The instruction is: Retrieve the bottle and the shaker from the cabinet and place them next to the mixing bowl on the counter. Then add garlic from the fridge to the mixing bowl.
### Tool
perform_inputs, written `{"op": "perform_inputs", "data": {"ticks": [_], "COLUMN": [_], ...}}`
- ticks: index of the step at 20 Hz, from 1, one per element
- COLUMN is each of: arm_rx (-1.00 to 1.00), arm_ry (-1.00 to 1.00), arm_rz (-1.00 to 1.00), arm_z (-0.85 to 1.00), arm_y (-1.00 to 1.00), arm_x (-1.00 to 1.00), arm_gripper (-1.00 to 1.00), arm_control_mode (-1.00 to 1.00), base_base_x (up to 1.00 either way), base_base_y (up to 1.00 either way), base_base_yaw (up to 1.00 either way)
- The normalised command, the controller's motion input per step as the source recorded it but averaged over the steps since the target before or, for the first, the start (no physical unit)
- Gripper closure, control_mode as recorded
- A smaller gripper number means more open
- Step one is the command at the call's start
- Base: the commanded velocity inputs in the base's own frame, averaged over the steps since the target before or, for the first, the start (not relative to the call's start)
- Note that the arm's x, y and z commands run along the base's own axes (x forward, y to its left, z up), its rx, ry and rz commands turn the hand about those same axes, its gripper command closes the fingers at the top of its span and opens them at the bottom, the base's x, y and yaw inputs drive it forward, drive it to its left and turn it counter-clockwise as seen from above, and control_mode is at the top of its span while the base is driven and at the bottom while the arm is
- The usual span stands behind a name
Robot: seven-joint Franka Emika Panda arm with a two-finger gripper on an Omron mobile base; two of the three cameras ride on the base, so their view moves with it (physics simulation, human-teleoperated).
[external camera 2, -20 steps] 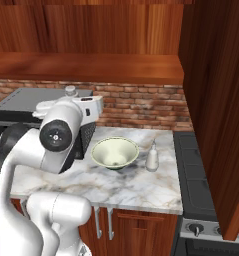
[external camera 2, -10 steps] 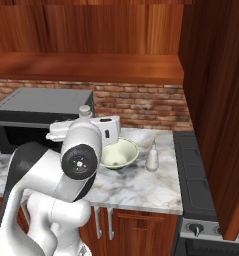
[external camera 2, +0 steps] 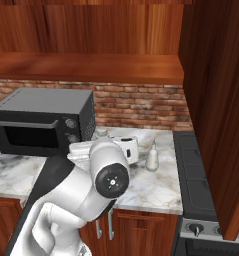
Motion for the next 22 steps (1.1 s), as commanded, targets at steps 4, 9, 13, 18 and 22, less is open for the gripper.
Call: {"op": "perform_inputs", "data": {"ticks": [4,9,13,18,22], "arm_rx": [0.0,0.0,0.0,0.0,0.0], "arm_ry": [-0.01,0.0,0.0,0.0,0.0], "arm_rz": [0.03,0.05,0.06,0.07,0.06], "arm_z": [-0.7,-0.42,-0.5,-0.54,-0.51], "arm_y": [-0.19,-0.37,-0.31,-0.27,-0.16], "arm_x": [0.02,0.16,0.22,0.21,0.34], "arm_gripper": [1.0,1.0,1.0,1.0,1.0], "arm_control_mode": [-1.0,-1.0,-1.0,-1.0,-1.0], "base_base_x": [0.0,0.0,0.0,0.0,0.0], "base_base_y": [0.0,0.0,0.0,0.0,0.0], "base_base_yaw": [0.0,0.0,0.0,0.0,0.0]}}
